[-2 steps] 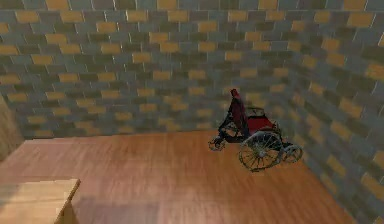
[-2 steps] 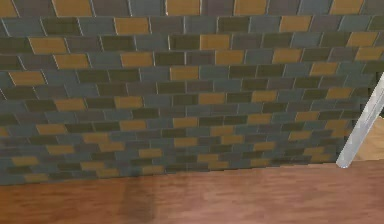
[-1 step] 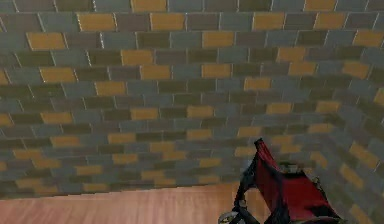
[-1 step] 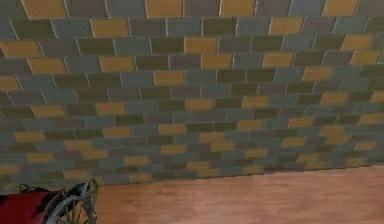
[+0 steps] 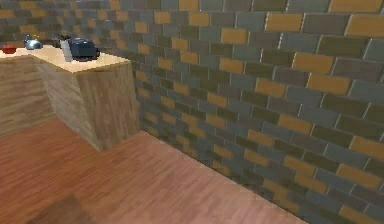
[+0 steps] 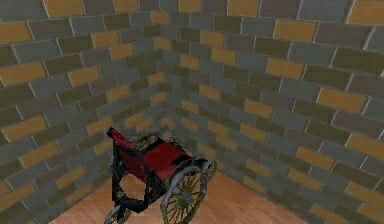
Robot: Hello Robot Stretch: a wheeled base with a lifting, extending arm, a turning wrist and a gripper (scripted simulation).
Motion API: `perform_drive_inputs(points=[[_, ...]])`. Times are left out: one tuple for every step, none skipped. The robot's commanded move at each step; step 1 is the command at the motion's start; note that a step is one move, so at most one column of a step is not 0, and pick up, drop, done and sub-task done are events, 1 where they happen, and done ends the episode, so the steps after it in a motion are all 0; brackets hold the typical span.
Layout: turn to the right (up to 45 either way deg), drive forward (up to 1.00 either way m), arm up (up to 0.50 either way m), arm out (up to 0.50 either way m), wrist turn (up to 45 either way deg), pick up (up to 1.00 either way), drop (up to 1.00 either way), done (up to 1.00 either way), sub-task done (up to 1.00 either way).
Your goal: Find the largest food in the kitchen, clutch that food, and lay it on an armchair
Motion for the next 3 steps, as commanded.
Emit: perform_drive_inputs(points=[[-9.0, 0.00, 0.00, 0.00, 0.0, 0.00, 0.00, 0.00, 0.00], [0.0, 0.40, 0.00, 0.00, 0.0, 0.00, 0.00, 0.00, 0.00], [-15.0, 0.00, 0.00, 0.00, 0.0, 0.00, 0.00, 0.00, 0.00]])
